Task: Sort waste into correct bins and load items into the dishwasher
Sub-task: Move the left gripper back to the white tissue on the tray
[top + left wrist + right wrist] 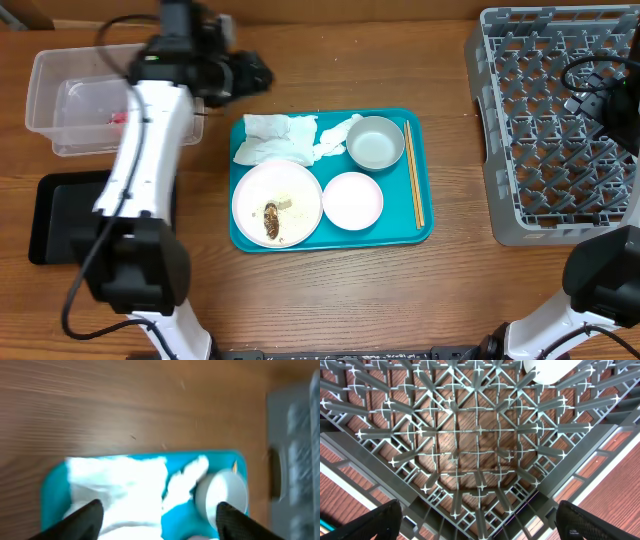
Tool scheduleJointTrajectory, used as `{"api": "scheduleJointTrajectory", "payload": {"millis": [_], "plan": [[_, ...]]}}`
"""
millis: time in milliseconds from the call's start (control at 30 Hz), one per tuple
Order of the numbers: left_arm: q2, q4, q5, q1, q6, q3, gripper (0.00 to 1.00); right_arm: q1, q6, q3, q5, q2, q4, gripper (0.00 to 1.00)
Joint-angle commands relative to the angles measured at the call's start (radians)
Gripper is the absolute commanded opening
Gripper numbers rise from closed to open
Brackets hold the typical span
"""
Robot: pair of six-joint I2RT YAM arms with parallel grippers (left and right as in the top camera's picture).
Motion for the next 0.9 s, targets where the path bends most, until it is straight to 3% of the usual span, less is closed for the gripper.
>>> {"api": "scheduleJointTrajectory", "payload": {"millis": [0,200,300,500,867], "plan": [[0.023,-0.03,-0.227,-0.109,0.12,0.023,0.72,-0.001,0.002,-0.001,0.002,-0.011,0.003,1.0],[0.142,-0.076,-0.375,-0.25,0.122,0.023,0.74,-0.001,0.002,-0.001,0.002,-0.011,0.003,1.0],[0.187,-0.087,-0.433,-0.282,0.108,0.023,0.65,-0.001,0.002,-0.001,0.002,-0.011,0.003,1.0],[0.25,-0.163,-0.574,-0.299,-0.142,0.023,0.56,-0.001,0.002,-0.001,0.002,-0.011,0.003,1.0],[0.252,-0.231,-0.526,-0.291,-0.441,0.022,0.55,-0.001,0.002,-0.001,0.002,-0.011,0.003,1.0]]}}
